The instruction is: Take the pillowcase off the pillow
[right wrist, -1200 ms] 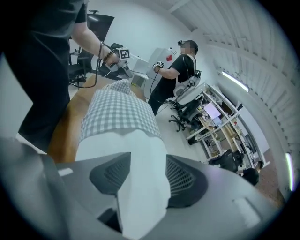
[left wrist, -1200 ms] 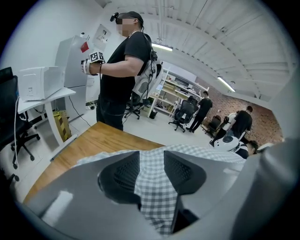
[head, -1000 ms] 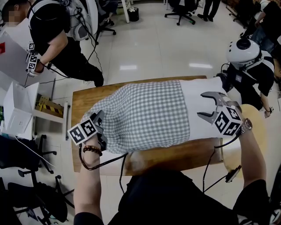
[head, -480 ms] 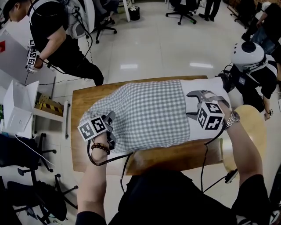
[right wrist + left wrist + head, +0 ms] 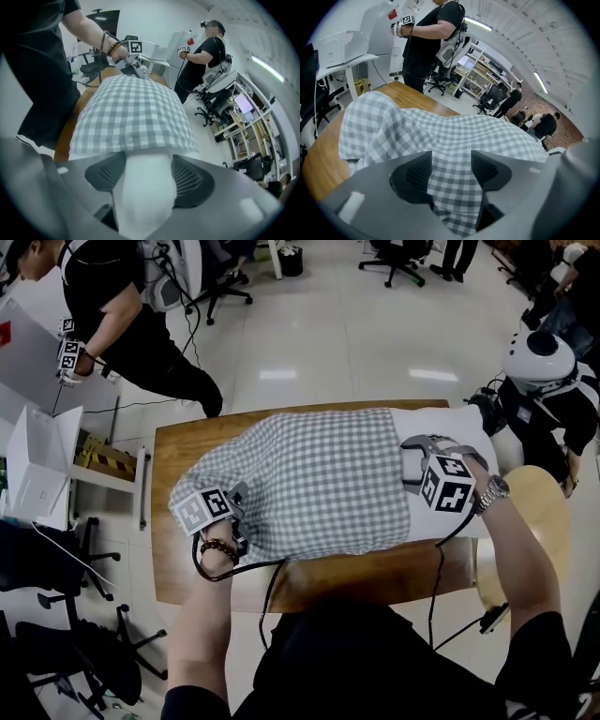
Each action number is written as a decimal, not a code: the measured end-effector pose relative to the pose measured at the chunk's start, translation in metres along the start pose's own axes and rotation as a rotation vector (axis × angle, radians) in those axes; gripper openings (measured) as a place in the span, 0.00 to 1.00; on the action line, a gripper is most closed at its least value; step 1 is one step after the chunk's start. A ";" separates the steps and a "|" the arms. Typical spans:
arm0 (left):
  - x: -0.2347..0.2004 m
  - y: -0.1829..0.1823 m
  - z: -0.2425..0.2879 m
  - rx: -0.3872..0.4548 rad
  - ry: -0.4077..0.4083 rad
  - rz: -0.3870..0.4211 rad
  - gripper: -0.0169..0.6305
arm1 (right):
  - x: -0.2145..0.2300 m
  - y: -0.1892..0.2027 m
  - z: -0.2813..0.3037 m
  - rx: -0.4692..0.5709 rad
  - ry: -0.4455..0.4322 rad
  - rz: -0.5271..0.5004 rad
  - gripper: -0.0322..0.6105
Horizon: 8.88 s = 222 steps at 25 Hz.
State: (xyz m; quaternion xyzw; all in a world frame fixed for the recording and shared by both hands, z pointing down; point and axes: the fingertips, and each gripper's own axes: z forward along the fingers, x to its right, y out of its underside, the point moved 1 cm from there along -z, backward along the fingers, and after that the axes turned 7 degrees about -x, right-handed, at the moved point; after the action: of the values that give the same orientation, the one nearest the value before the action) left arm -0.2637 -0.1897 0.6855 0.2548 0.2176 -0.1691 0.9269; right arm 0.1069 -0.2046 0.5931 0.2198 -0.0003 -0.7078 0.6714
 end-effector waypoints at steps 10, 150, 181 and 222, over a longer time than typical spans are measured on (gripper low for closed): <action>-0.029 0.009 0.044 -0.127 -0.065 -0.085 0.48 | 0.007 0.003 0.031 0.005 -0.027 0.037 0.53; -0.015 -0.053 -0.086 0.322 -0.164 0.244 0.42 | -0.001 -0.002 -0.084 0.107 0.309 0.006 0.39; -0.003 0.014 0.034 -0.006 -0.048 -0.011 0.46 | -0.012 -0.068 0.014 0.104 0.112 -0.053 0.43; -0.058 -0.007 0.100 -0.259 -0.255 0.158 0.24 | 0.024 -0.089 0.078 0.046 0.064 -0.013 0.30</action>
State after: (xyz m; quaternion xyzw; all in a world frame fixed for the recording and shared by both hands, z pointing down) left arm -0.2847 -0.2382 0.7884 0.1260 0.0977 -0.0972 0.9824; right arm -0.0025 -0.2417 0.6302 0.2579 0.0065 -0.7045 0.6611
